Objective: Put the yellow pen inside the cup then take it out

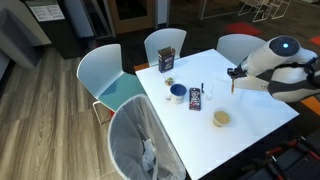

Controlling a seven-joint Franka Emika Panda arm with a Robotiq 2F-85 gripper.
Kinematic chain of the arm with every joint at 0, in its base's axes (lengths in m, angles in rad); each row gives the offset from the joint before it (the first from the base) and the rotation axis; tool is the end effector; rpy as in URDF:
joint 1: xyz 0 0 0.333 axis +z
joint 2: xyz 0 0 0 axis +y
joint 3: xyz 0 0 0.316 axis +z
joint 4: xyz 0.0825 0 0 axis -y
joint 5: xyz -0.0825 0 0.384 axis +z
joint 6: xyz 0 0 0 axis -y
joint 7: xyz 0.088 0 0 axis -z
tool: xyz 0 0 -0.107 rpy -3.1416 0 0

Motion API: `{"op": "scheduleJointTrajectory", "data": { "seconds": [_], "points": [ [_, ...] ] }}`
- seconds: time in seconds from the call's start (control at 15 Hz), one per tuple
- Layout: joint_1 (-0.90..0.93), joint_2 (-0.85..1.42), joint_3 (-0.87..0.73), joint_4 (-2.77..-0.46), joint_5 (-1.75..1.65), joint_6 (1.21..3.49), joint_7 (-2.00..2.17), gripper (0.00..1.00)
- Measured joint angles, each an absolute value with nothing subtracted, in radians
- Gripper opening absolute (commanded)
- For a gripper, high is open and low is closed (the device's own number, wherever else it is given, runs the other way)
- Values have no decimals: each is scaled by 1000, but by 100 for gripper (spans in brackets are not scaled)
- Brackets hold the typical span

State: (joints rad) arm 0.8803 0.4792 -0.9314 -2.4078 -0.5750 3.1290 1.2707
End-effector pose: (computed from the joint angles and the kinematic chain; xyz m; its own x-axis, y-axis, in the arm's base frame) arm 0.5198 0.0089 0.2188 0.7016 -0.4726 0.5333 -0.5811 -0.8127 0.0442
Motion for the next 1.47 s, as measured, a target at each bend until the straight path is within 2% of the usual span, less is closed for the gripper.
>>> {"op": "scheduleJointTrajectory", "data": {
  "seconds": [0.13,0.27,0.33,0.73,1.2,1.47],
  "points": [
    [1022,459,-1044,-2451,-648,3164,1299,16],
    [1074,443,-1072,-2474,-654,3165,1300,16],
    [1075,441,-1072,-2477,-655,3165,1300,4],
    [1053,446,-1033,-2468,-650,3164,1299,4],
    [1263,536,-1084,-2445,-647,3143,1304,4],
    [1395,650,-1092,-2449,-415,3103,1196,4]
  ]
}}
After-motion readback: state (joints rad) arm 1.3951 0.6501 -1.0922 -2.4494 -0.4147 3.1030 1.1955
